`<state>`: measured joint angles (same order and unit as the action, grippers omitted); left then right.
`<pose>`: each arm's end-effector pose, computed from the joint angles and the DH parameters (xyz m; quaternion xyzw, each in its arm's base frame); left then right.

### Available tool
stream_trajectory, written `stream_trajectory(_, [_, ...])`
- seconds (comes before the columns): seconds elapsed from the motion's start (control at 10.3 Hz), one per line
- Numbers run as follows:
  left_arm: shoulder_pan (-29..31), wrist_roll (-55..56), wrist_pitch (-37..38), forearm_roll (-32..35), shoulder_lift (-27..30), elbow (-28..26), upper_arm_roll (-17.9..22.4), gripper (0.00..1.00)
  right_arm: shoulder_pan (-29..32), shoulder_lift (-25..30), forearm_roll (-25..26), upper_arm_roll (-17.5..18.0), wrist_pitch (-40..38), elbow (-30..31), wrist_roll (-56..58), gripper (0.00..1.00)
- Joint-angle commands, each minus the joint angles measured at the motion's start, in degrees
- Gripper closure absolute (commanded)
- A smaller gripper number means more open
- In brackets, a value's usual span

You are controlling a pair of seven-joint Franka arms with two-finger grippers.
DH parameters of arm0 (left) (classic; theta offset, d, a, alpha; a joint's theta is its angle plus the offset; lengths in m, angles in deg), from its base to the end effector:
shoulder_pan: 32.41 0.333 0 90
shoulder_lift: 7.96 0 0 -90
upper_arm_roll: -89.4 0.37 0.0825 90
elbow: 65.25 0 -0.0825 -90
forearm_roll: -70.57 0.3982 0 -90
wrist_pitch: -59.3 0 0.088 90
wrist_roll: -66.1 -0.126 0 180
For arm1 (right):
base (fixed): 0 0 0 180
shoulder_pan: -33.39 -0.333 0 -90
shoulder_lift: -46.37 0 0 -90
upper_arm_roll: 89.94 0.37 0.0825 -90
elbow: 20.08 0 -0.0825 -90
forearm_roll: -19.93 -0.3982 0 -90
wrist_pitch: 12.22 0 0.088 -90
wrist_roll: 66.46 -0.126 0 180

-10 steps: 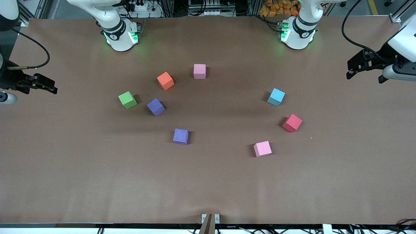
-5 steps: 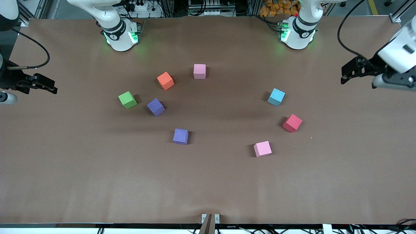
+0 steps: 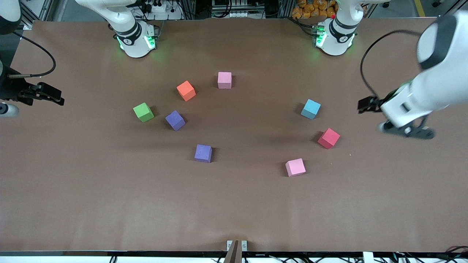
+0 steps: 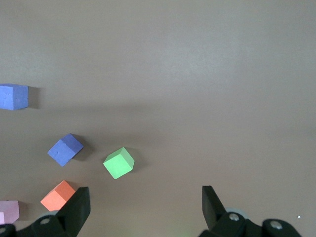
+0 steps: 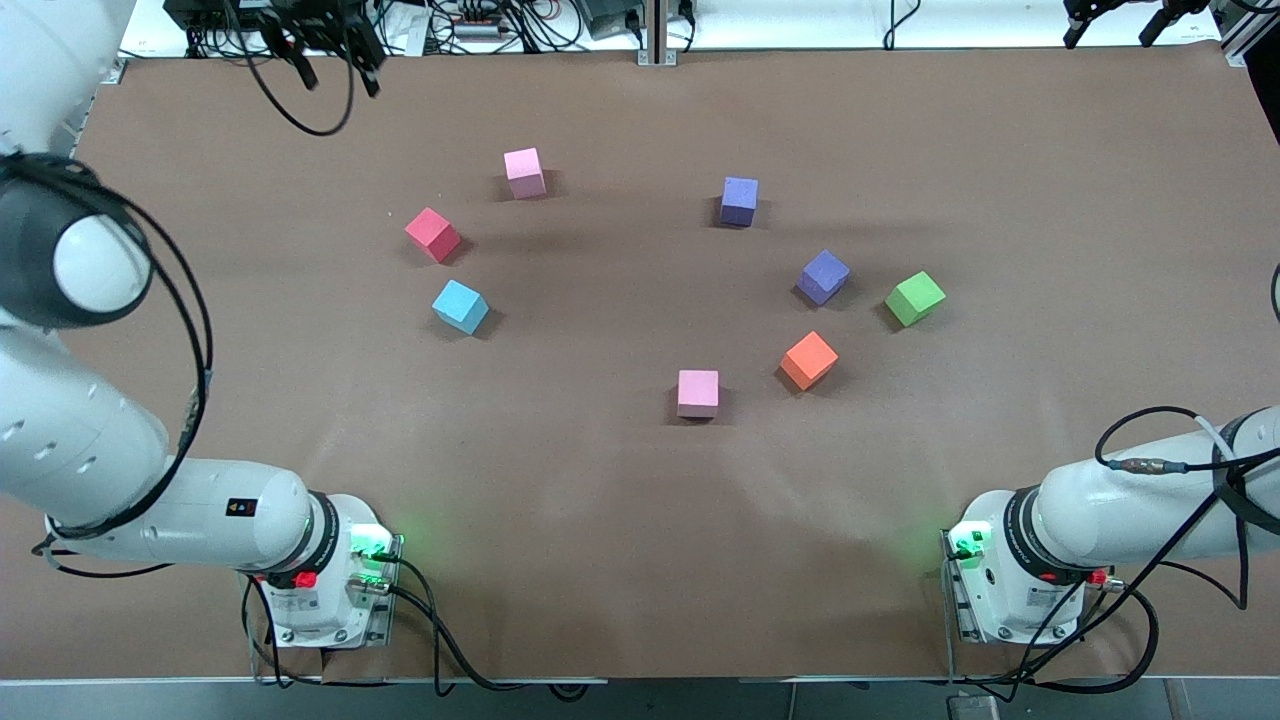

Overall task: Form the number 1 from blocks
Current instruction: 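Reach the left gripper down over the hot pink cube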

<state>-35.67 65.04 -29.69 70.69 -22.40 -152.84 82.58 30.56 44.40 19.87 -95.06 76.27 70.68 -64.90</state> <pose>0.6274 -0.1030 0.5268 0.9889 -0.0964 -0.1134 0.0050 0.5748 -0.0219 0.6313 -0.9993 0.0064 0.0369 0.0002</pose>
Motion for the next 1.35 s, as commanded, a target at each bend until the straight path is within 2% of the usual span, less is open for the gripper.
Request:
stream_trajectory(0.0, [0.36, 0.01, -7.46, 1.46, -3.22, -4.22, -0.47, 0.0, 0.46, 0.66, 0.32, 0.29, -0.51, 0.03, 0.38, 0.0])
stream_trajectory(0.19, [-0.08, -0.87, -18.36, 1.73, -2.52, -13.36, -1.35, 0.0, 0.46, 0.57, 0.32, 0.29, -0.51, 0.03, 0.38, 0.0])
stream_trajectory(0.48, [0.18, -0.87, -27.18, 6.99, -1.38, -21.29, -4.68, 0.0, 0.28, 0.57, 0.15, 0.38, -0.51, 0.12, 0.29, 0.0])
stream_trajectory(0.77, [0.62, -3.58, -37.71, 11.47, 0.56, -30.16, -6.27, 0.0, -0.24, 0.57, -0.29, 0.56, -0.6, 0.29, 0.29, 0.0])
stream_trajectory(0.97, [1.23, -6.75, -42.74, 11.66, 0.12, -33.43, -6.28, 0.0, -2.34, 1.18, -0.47, 0.73, -0.6, 2.39, 0.2, 0.0])
stream_trajectory(1.26, [3.16, -13.07, -45.65, 11.66, -2.6, -34.06, -6.28, 0.0, -6.65, 1.28, -0.64, 0.73, 0.1, 5.64, -0.32, 0.0])
